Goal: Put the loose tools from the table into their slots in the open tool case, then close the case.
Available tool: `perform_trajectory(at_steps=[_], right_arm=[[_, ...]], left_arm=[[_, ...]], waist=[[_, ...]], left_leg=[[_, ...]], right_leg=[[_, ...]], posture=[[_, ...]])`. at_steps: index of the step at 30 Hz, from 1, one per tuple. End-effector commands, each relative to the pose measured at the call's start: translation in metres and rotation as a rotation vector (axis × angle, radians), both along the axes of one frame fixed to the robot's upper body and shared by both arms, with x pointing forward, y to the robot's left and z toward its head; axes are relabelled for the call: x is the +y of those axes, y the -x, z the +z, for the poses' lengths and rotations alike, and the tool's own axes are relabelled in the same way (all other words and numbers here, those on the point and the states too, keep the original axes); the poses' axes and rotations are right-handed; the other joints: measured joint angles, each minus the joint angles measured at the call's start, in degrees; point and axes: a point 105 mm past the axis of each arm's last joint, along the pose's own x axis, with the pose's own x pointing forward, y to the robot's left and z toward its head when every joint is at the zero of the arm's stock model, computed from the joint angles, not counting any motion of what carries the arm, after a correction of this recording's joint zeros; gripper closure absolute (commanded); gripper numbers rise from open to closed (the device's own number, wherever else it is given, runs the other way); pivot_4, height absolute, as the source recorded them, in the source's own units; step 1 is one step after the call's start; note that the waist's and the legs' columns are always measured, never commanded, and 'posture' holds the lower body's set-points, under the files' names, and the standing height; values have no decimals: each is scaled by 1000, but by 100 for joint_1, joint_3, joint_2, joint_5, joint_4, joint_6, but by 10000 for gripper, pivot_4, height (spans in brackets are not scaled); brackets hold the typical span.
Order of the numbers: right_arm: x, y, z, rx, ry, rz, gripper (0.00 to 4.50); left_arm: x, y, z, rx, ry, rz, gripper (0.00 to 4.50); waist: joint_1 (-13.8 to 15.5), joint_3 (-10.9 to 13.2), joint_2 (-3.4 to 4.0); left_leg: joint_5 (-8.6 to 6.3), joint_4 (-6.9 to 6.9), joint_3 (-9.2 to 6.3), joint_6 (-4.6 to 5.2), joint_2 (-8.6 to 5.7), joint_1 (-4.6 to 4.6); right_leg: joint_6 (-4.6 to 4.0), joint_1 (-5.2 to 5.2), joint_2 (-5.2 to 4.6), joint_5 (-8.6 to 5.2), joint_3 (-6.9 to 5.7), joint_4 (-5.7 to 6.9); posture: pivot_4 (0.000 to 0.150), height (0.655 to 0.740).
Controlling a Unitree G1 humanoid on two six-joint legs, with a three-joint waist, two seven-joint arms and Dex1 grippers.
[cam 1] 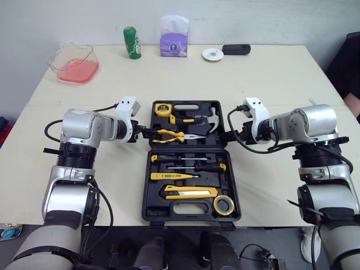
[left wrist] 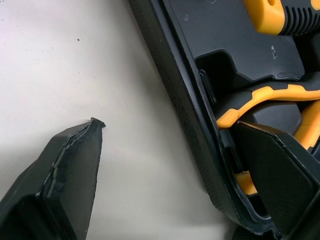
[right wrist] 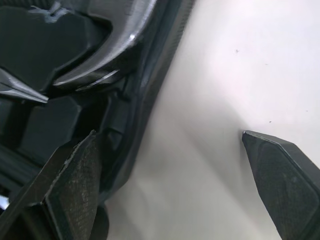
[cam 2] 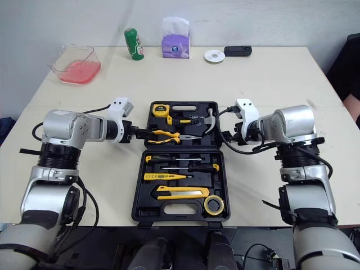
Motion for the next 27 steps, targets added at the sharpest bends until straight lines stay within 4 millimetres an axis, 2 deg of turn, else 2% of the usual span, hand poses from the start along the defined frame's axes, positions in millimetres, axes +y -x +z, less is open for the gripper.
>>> perform_trajectory(at_steps=[1, 2, 3, 5, 8, 9, 11, 12, 17, 20, 25, 27], right_arm=[[-1, -6, 11, -42, 5, -18, 5742], [-1, -6, 10, -36, 5, -19, 8800], [-1, -6, 10, -31, -1, -23, 14207], [1, -6, 8, -13, -31, -35, 23898], [3, -7, 8, -5, -55, -59, 40678], [5, -6, 8, 5, -76, -64, 44983], [8, -5, 8, 19, -102, -66, 45000], [8, -4, 8, 20, -103, -68, 45000], [13, -7, 19, -38, -190, -96, 45000], [18, -11, 38, -192, -238, -72, 45000], [15, -14, 64, -478, -274, -46, 45000], [9, -14, 71, -639, -215, -36, 45000]], left_arm=[[1, -1, 1, 2, -11, 4, 0], [0, -1, 1, 1, -10, 2, 0], [-1, -2, 2, -2, 3, 2, 5515], [-2, -3, 3, -3, 15, 1, 13025], [-5, -2, 1, 1, 20, -3, 27786], [-6, -4, 2, -7, 25, -2, 32742], [-7, -4, 2, -11, 32, -5, 40974], [-8, -5, 4, -21, 37, -3, 42452], [-10, -11, 15, -99, 77, 6, 42497], [-10, -15, 28, -172, 143, 25, 42872], [-1, -21, 53, -422, 236, 45, 43599], [4, -22, 57, -496, 246, 63, 43987]], waist=[[-2, 0, 0], [-2, 0, 0], [0, 0, 0], [18, -2, -3], [4, -5, -8], [6, -6, -9], [5, -6, -8], [-1, -6, -8], [-1, -6, -8], [-2, -6, -8], [-5, -5, -8], [-6, -5, -8]], left_leg=[[0, 2, 0, 0, 0, 0], [0, 3, 0, 0, 0, 0], [0, 4, 1, 0, 0, 1], [0, 6, -2, 0, -1, 1], [0, 13, -4, 0, -1, 0], [0, 14, -3, 0, -1, 1], [0, 22, -4, 0, 0, 3], [2, 26, -4, -2, 1, 3], [2, 27, -2, -4, 1, 4], [2, 27, -3, -4, 2, 2], [2, 24, 6, -4, 0, -24], [3, 20, 12, -4, -1, -31]], right_leg=[[0, 0, 0, 0, 1, 2], [0, 0, 0, 0, 1, 3], [0, 0, 0, 0, 2, 4], [0, 1, 0, 0, 2, 6], [0, 3, 0, 0, 4, 8], [0, 4, 0, 0, 4, 10], [0, 6, -1, 0, 6, 16], [0, 7, 0, 0, 8, 18], [0, 5, 0, 0, 16, 25], [-1, 0, 1, 0, 18, 25], [0, -30, 2, 0, 19, 26], [0, -39, 3, 0, 20, 26]], posture=[[1500, 7400], [1500, 7400], [1500, 7400], [1500, 7400], [1500, 7400], [1500, 7400], [1500, 7400], [1500, 7400], [1500, 7400], [1500, 7400], [1500, 7400], [1500, 7400]])
